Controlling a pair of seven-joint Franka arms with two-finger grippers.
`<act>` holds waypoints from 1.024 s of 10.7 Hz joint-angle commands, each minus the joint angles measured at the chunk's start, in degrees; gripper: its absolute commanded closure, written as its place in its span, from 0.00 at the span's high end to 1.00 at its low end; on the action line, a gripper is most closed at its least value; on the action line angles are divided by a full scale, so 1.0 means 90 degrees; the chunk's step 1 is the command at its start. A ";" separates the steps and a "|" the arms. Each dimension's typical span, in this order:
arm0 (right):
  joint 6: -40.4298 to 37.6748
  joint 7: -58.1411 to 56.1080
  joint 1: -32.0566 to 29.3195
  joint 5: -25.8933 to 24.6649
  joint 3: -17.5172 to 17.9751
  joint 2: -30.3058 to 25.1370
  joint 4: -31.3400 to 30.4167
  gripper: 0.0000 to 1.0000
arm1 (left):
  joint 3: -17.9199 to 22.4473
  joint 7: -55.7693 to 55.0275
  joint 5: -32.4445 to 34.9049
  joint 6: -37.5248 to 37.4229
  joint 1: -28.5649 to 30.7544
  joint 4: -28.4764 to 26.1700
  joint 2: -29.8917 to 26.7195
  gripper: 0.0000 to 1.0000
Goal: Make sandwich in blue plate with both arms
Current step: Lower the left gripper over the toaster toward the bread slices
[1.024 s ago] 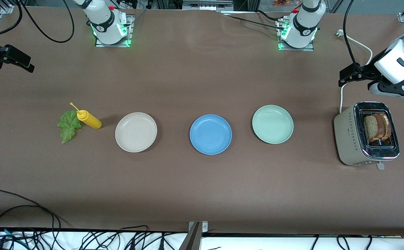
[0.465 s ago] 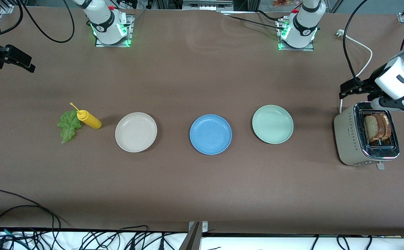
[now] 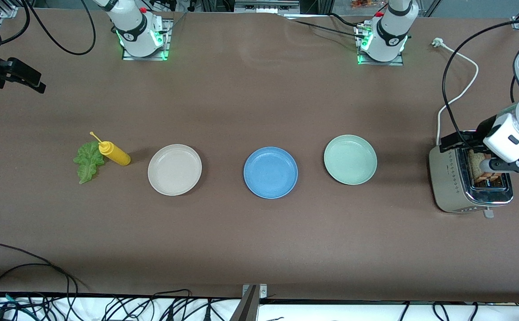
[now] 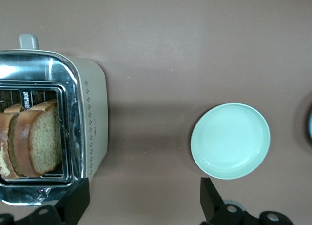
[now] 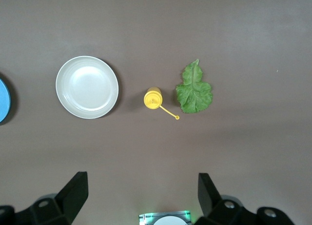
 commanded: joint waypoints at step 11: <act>0.0022 -0.0076 0.0142 0.0004 -0.0021 -0.0044 -0.0039 1.00 | 0.0717 0.1315 -0.0028 0.0787 0.0358 0.0700 0.1481 1.00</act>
